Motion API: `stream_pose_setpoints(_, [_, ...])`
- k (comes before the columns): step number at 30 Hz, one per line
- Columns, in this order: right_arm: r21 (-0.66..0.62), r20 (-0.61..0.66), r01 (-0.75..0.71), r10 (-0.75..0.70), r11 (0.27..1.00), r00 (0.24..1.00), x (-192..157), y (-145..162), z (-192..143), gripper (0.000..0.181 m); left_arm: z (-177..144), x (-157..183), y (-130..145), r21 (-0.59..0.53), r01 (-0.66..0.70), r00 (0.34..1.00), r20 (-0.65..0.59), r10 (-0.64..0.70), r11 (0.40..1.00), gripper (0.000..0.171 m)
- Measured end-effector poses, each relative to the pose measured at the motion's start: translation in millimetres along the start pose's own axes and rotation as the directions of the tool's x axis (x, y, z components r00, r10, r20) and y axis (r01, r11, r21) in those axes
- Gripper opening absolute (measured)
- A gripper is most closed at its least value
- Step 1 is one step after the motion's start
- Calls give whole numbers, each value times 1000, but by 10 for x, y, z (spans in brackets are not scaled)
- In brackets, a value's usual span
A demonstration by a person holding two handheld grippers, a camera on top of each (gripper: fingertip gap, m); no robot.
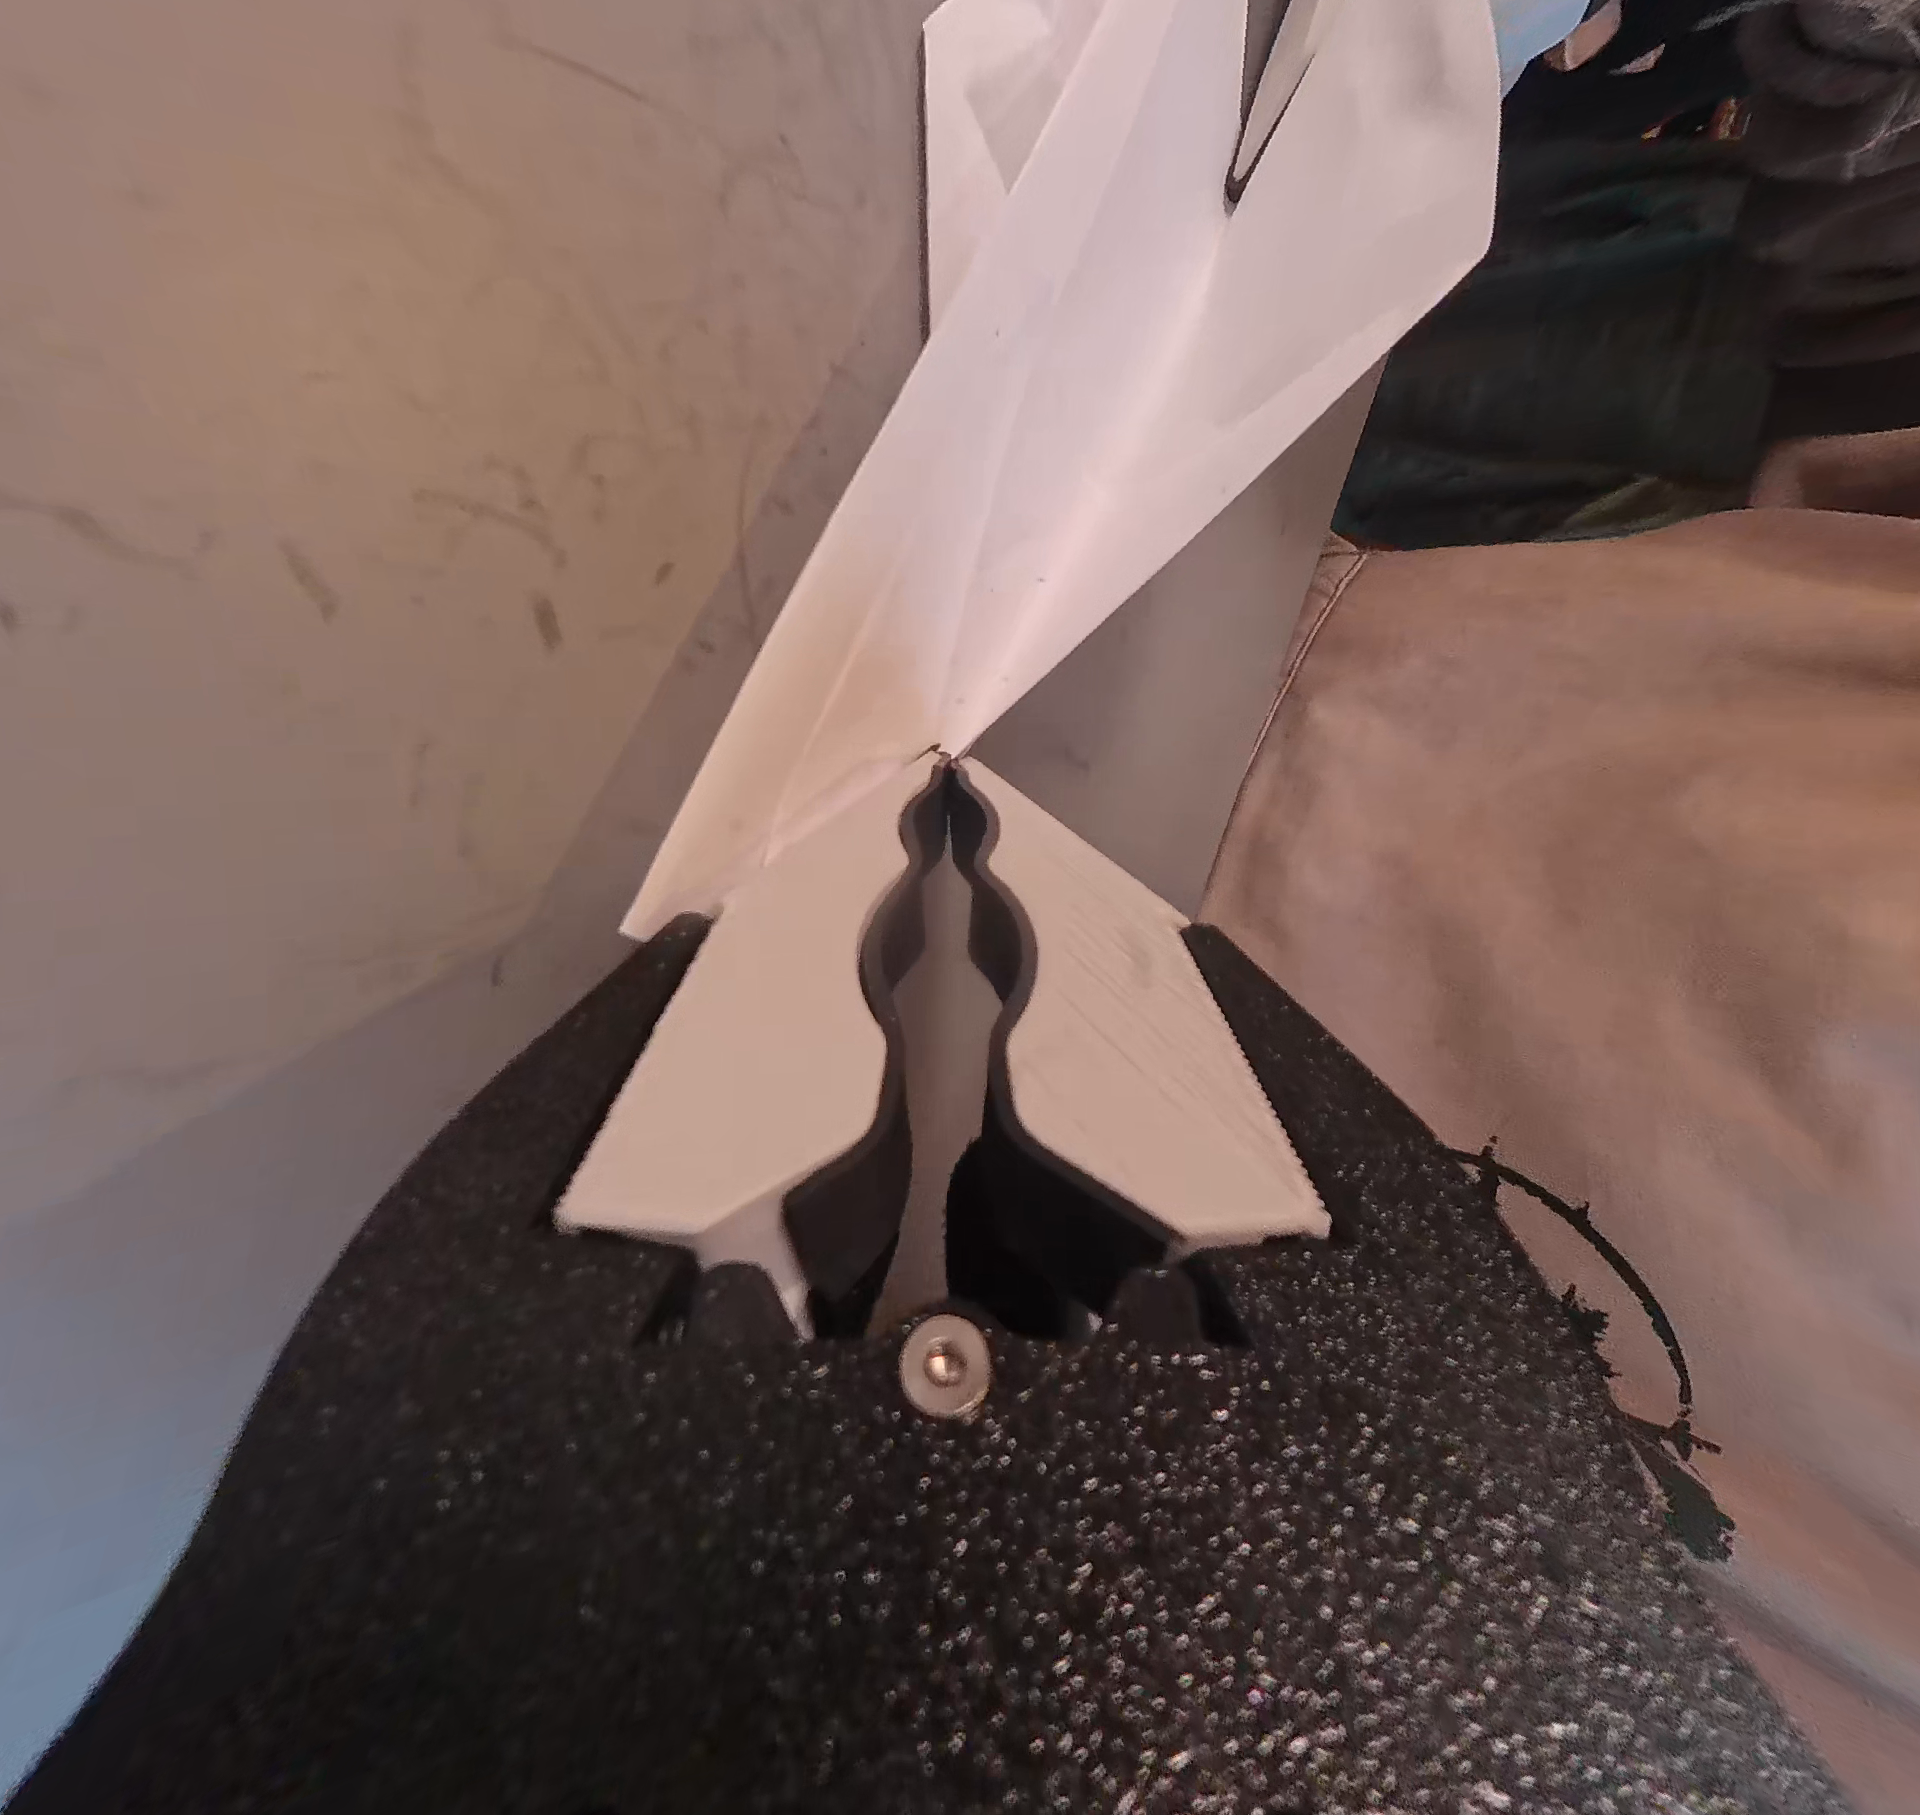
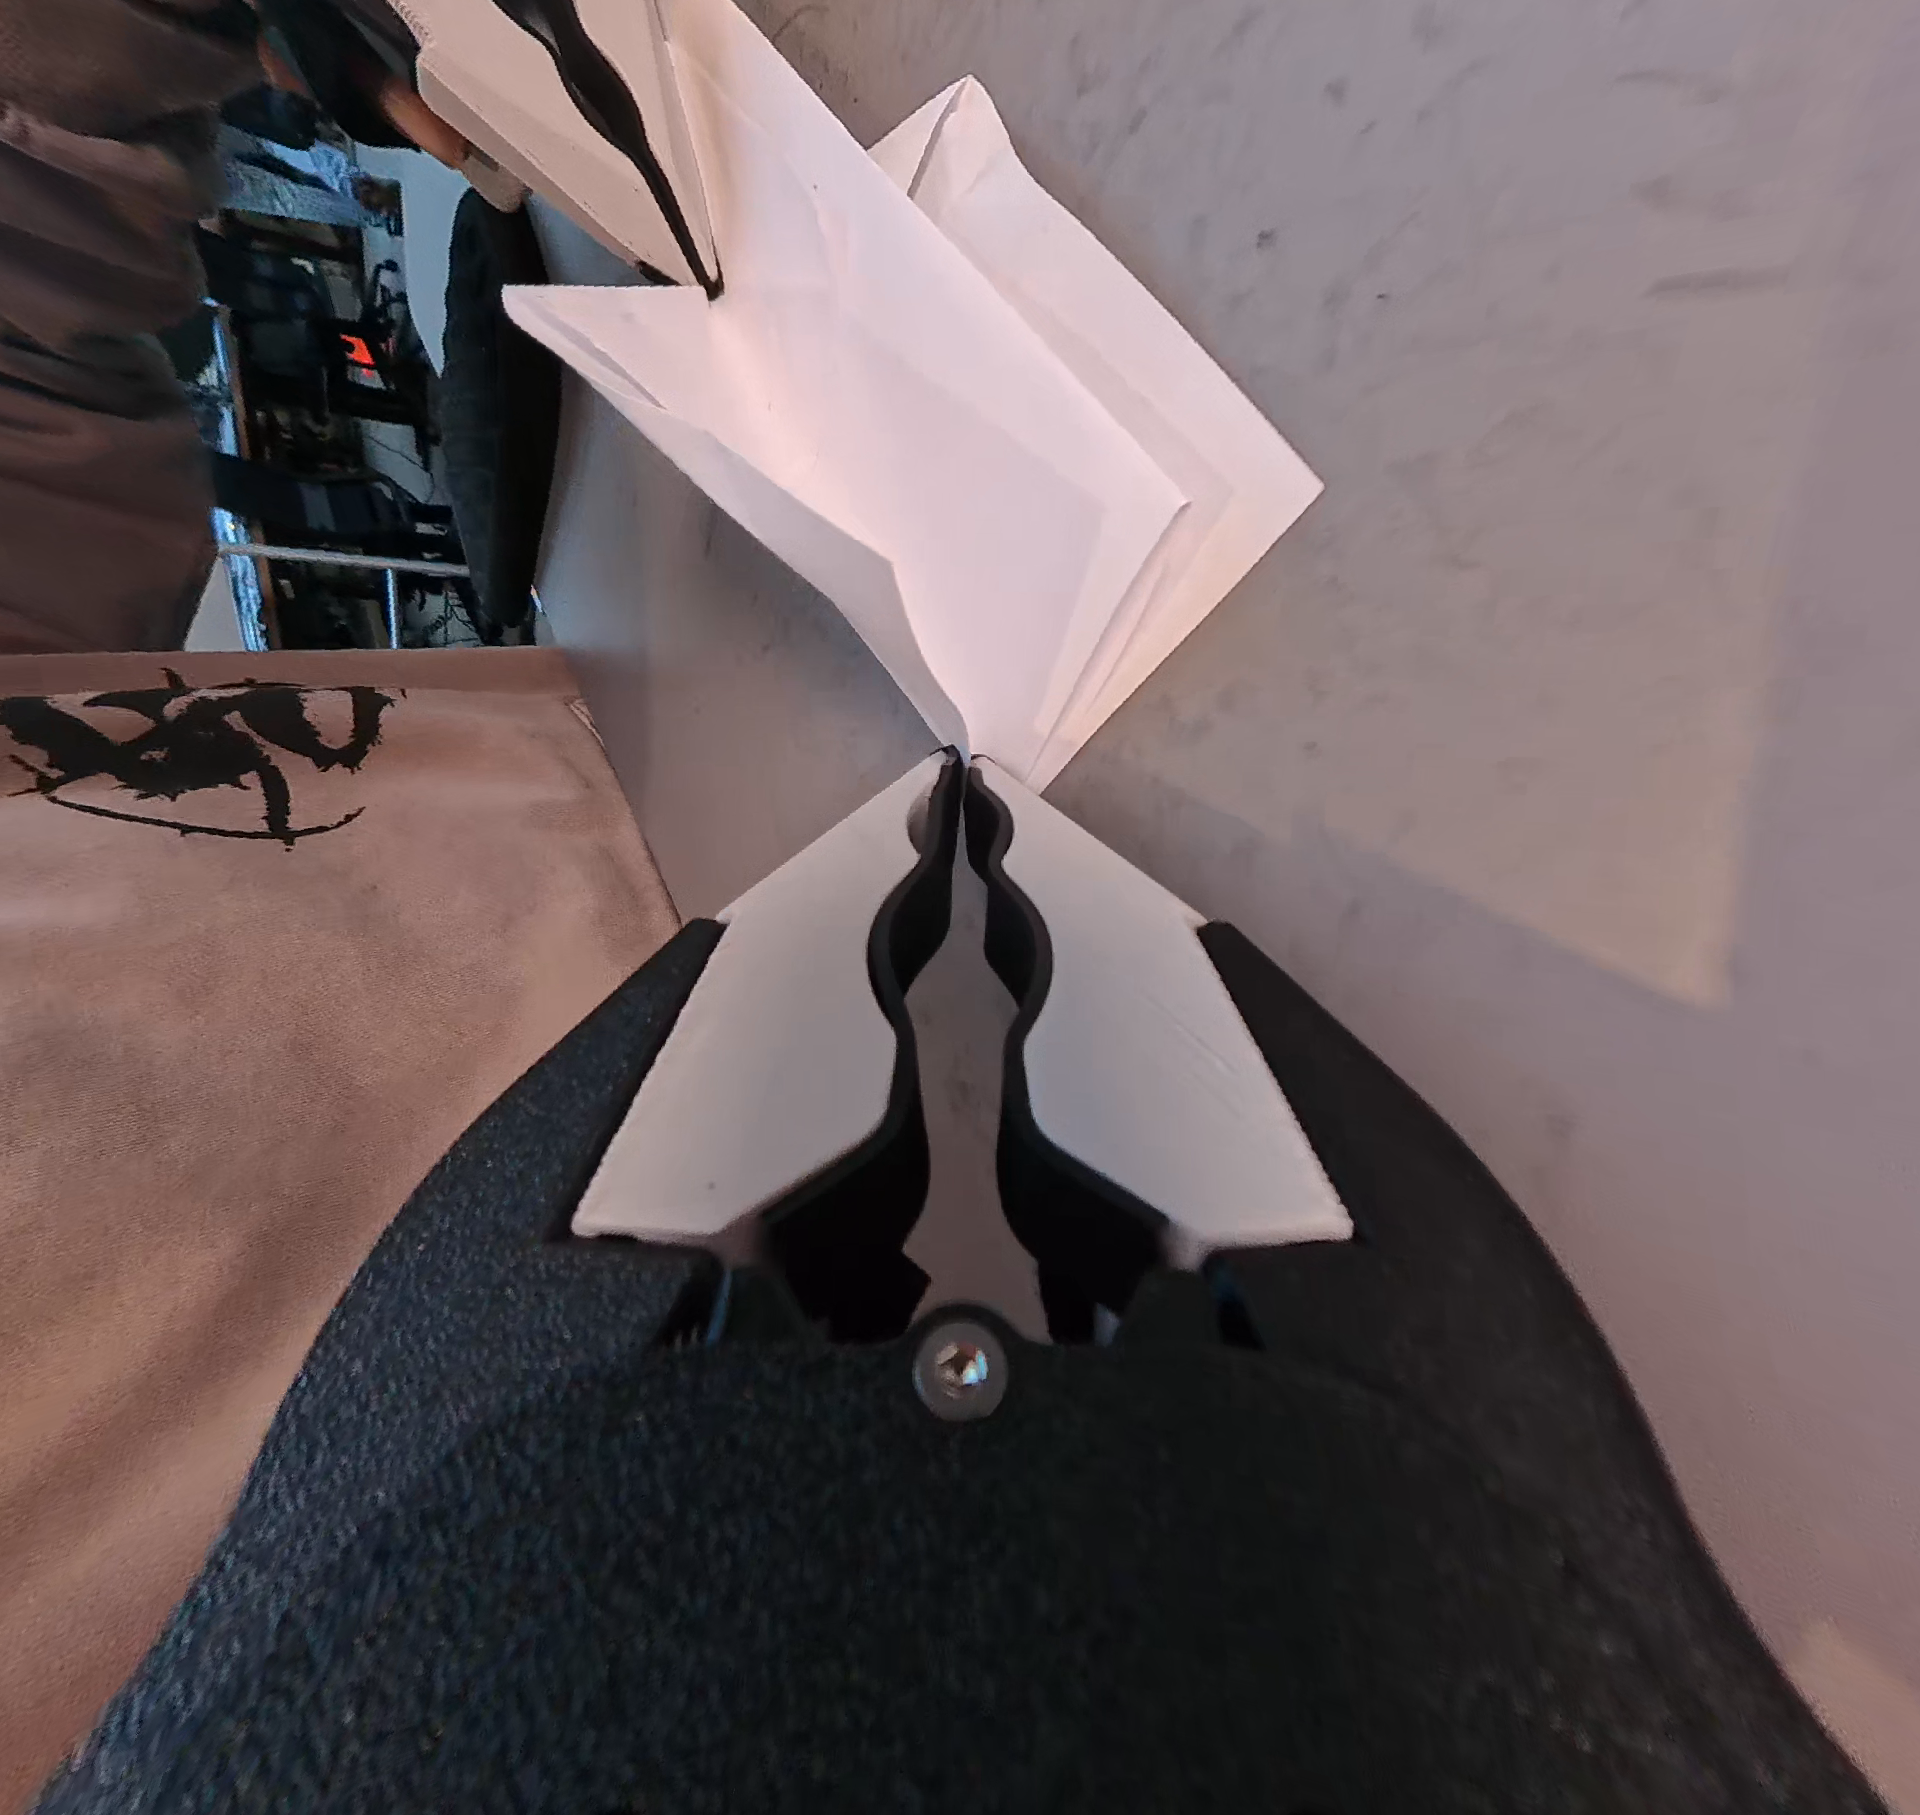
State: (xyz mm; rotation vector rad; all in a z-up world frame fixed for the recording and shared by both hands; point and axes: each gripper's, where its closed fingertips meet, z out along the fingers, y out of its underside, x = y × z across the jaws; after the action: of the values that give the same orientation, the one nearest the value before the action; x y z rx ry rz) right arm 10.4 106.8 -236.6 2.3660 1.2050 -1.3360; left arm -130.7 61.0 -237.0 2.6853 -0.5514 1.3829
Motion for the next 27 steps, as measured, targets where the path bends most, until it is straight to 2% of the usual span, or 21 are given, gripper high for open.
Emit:
stream_pose_setpoints(7, [-2, -61, 96, -96, 995, 993, 67, 40, -81, 0, 21, 26, -10, 7, -11, 1000, -25, 11, 1000, 0])
stream_pose_setpoints(11, [4, -158, 199, -196, 980, 968, 98, -3, -91, 0, 21, 33, -10, 10, 0, 999, -47, 0, 1000, 0])
stream_pose_setpoints(16, [141, -55, 17, -9, 990, 998, 144, -130, -137, 0, 25, 39, -11, 9, 1, 999, -34, 0, 1000, 0])
stream_pose_setpoints(19, [160, -88, 26, -12, 987, 996, 147, -143, -137, 0, 26, 40, -12, 11, 9, 999, -34, -9, 1000, 0])
stream_pose_setpoints(22, [208, -61, 1, 12, 978, 998, 113, -175, -163, 0, 27, 42, -14, 13, 15, 999, -36, -15, 1000, 0])
stream_pose_setpoints(25, [287, -70, 124, -108, 950, 992, -46, -234, -261, 3, 26, 43, -16, 27, 24, 999, -41, -23, 999, 0])
stream_pose_setpoints(27, [339, -197, 320, -266, 885, 944, -176, -309, -390, 15, 25, 45, -18, 34, 31, 998, -49, -29, 999, 0])
